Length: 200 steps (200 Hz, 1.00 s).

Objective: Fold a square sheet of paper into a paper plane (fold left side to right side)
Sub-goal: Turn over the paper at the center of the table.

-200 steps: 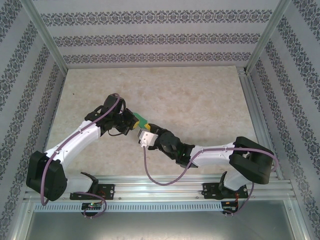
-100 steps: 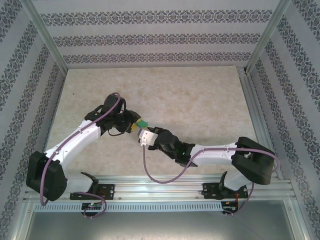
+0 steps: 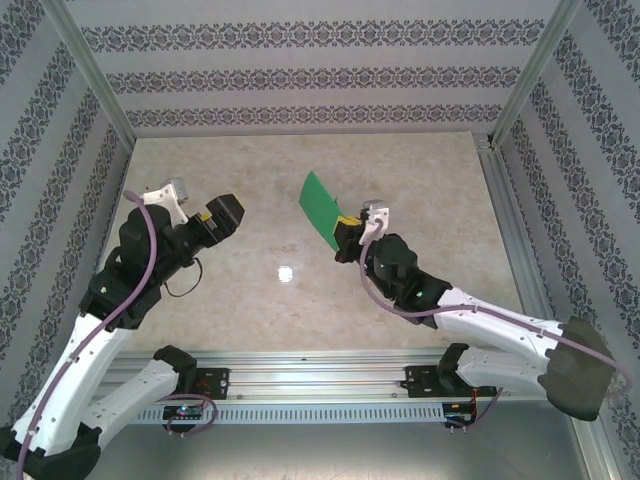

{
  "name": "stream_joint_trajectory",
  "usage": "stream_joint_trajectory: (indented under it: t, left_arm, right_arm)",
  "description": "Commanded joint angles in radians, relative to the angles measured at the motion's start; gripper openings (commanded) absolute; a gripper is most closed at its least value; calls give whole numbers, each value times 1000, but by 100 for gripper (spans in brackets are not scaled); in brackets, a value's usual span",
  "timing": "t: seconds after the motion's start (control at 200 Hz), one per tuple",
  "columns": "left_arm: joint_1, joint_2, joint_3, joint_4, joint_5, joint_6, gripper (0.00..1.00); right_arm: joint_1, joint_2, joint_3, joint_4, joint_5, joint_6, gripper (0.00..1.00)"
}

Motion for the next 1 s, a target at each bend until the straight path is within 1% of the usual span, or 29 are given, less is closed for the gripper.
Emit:
stream_joint_trajectory:
  t: [0.0,0.105,0.18,0.285,0.385,0.46,0.604,0.724,0.874,0.994]
  left_arm:
    - [3,9,-118,136,81,48,100]
    - [2,26,-217,239,172,-31,100]
    - [2,54,-282,316,239,-93,100]
    - [3,97,-371,441,316,-193,100]
    - [1,139,-452,607,373,-308,99]
    - [2,173,-490,688,403,-370,97]
    - [-7,216,-500,749,417,-417,94]
    - [-13,249,-516,815,416,-468,91]
    - [-30,297,-536,886,409,-518,87]
    - [-53,336,-550,922,392,-548,87]
  right_arm:
    - [-6,-42,-82,73,114,469,0]
    - [-5,-58,-114,73,181,670,0]
    - [-5,-44,-145,94,197,826,0]
    - [-4,15,-174,186,186,938,0]
    - [-6,77,-189,283,179,975,0]
    - [-7,125,-187,341,166,982,0]
    - [-8,217,-172,434,141,991,0]
    - [-7,305,-189,475,142,1046,0]
    - [-5,465,-214,639,132,1104,0]
    - [12,579,-225,741,153,1163,0]
